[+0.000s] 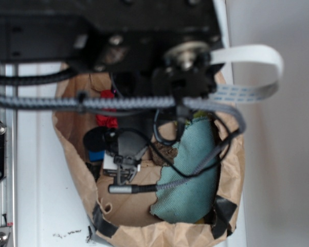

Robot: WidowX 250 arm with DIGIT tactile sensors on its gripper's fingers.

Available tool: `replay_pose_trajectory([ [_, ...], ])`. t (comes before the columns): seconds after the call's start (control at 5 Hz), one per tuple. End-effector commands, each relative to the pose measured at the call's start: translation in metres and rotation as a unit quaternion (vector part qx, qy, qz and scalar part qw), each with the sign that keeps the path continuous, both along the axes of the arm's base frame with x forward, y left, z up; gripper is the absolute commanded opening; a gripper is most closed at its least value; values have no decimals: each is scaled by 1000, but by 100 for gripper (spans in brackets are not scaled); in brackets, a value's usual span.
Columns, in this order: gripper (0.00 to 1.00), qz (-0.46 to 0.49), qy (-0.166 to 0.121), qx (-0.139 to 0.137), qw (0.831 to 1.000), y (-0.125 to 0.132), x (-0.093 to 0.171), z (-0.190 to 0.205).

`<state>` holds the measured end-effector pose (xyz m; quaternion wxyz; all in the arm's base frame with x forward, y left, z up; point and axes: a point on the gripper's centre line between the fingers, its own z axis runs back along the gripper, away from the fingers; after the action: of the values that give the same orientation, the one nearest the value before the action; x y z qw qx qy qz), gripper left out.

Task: Grab the red paper.

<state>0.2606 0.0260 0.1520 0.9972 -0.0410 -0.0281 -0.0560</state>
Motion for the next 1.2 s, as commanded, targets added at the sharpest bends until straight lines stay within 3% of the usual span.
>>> replay_pose_trajectory([
  [0.0,100,35,-28,13,999,16,6,-10],
  [0.6,100,35,-28,13,999,16,6,-10],
  [0.8,100,-54,-68,29,996,15,18,-48],
  [1.0,100,-59,-86,47,993,19,31,-59],
])
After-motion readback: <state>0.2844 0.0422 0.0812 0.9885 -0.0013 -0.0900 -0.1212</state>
